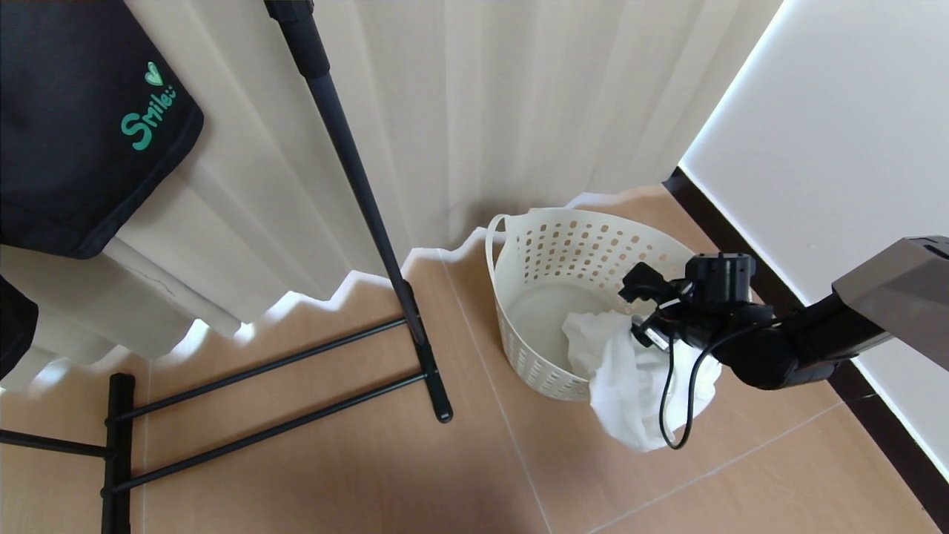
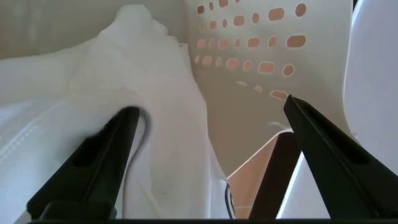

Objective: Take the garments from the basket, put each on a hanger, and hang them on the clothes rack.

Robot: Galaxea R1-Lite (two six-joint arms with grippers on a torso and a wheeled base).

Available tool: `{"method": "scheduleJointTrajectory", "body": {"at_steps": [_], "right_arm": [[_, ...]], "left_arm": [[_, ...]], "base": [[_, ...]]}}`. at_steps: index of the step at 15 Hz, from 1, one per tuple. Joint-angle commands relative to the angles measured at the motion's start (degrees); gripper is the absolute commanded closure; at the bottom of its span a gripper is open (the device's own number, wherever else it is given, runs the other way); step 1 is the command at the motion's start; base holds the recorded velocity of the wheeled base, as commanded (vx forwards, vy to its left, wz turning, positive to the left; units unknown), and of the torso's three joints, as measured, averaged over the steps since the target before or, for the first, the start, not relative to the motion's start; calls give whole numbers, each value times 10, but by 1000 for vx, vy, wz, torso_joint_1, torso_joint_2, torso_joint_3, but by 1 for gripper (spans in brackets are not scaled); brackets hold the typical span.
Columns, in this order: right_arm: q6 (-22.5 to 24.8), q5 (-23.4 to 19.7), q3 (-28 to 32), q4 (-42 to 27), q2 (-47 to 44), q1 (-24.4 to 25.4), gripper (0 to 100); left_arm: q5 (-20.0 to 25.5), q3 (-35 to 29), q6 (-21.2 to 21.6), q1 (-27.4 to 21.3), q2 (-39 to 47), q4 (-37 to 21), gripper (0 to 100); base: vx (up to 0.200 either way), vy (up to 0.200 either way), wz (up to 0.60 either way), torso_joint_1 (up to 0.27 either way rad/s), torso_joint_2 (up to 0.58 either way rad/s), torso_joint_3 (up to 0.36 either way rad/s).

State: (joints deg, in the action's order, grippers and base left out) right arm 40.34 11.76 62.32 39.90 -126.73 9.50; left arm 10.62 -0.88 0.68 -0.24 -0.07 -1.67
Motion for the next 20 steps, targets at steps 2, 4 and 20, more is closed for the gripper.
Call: {"method": "scheduleJointTrajectory", "body": {"at_steps": [2,4,20], "right_arm": [[0,0,-4,31,-18,0,100],[-2,-1,-16,55,-20,0,100],[-265,-25,-360,207,404,128,100]], "left_arm": [[0,0,0,0,1,0,0],[0,0,0,0,1,0,0],[-7,0,0,0,1,0,0]], "base": [[0,0,0,0,0,0],[0,0,0,0,0,0],[0,0,0,0,0,0]]}}
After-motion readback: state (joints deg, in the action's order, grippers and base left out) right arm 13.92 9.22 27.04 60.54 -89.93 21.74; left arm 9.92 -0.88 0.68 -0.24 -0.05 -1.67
